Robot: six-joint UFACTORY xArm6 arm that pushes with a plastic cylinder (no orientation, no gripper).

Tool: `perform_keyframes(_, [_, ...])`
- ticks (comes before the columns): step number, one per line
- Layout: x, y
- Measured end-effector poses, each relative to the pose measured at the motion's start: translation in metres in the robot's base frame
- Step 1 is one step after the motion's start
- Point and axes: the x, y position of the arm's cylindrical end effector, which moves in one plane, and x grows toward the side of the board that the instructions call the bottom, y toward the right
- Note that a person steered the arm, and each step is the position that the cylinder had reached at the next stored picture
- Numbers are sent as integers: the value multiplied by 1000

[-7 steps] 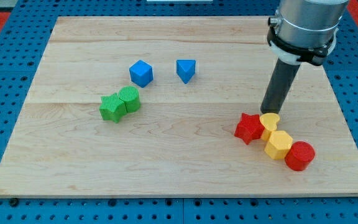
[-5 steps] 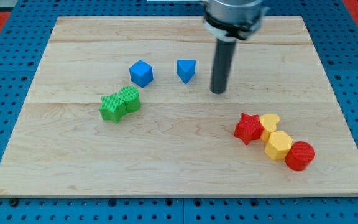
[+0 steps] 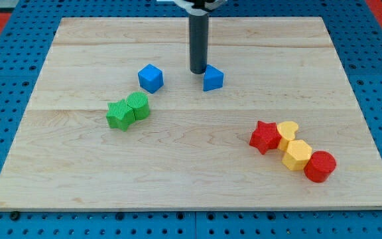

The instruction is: Push blue triangle to the yellow heart

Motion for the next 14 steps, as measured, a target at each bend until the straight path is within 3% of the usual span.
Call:
perform_keyframes(11, [102, 149])
perform_keyframes(13, [106, 134])
perform_keyframes(14, [74, 78])
